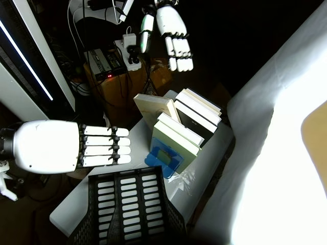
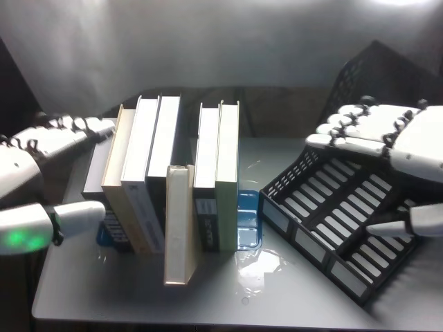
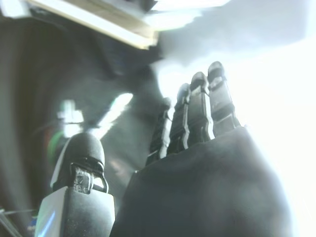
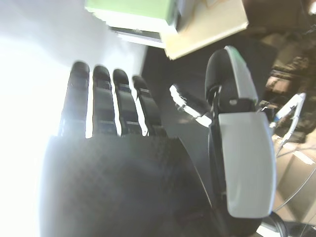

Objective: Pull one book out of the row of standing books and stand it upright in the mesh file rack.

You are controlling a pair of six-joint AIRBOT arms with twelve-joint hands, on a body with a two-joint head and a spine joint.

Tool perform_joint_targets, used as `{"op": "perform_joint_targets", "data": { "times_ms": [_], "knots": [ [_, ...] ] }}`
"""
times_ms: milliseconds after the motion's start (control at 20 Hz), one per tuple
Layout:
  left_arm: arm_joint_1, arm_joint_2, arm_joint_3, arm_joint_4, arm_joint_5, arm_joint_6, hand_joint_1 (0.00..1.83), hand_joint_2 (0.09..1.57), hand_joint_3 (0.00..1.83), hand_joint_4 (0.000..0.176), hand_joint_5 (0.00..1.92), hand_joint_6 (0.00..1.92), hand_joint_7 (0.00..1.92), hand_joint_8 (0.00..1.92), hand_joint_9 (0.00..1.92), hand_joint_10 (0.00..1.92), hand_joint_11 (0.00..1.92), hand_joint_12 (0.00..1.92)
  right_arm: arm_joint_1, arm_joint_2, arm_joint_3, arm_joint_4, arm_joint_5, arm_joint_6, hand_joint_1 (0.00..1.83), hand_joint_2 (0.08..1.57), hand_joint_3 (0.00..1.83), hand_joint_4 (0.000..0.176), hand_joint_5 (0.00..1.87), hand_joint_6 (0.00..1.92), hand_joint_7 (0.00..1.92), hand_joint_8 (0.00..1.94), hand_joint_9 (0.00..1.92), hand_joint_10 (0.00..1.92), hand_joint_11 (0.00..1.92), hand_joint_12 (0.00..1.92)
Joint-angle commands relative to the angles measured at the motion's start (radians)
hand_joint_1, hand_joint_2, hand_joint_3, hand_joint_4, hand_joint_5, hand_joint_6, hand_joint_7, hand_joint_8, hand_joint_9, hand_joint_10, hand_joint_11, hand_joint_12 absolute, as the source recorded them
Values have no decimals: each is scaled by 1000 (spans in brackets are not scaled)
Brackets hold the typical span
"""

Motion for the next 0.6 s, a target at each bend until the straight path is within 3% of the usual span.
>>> {"op": "perform_joint_targets", "data": {
  "times_ms": [0,50,100,300,350,450,550],
  "knots": [
    [2,1,7,-25,-152,-2,281,1280,0,38,0,0,0,0,0,0,0,0,20,0,4,-12,80,19,680,1099,0,0,0,0,0,0,0,0,0,0],
    [9,-2,14,-57,-165,-2,289,1279,0,21,0,0,0,0,0,0,0,0,55,-11,13,-72,54,51,761,1093,0,0,0,0,0,0,0,0,0,0],
    [17,-4,19,-86,-179,-2,307,1279,0,0,0,0,0,0,0,0,0,0,88,-11,21,-128,32,79,727,1116,0,0,0,0,0,0,0,0,0,0],
    [33,-40,64,-205,-229,-2,353,1279,0,16,0,0,0,0,0,0,0,0,173,-45,39,-283,-43,124,788,1079,0,0,0,0,0,0,0,0,0,0],
    [33,-51,75,-227,-230,-2,367,1277,0,33,0,0,0,0,0,0,0,0,189,-59,44,-317,-58,133,792,1069,0,0,0,0,0,0,0,0,0,0],
    [32,-66,94,-261,-230,-2,392,1282,0,27,0,0,0,0,0,0,0,0,216,-93,68,-416,-80,208,817,1046,0,0,0,0,0,0,0,0,0,0],
    [33,-76,104,-294,-236,-2,447,1272,0,30,0,0,0,0,0,0,0,0,244,-115,83,-485,-97,255,688,1055,0,0,0,0,0,0,0,0,0,0]
  ]
}}
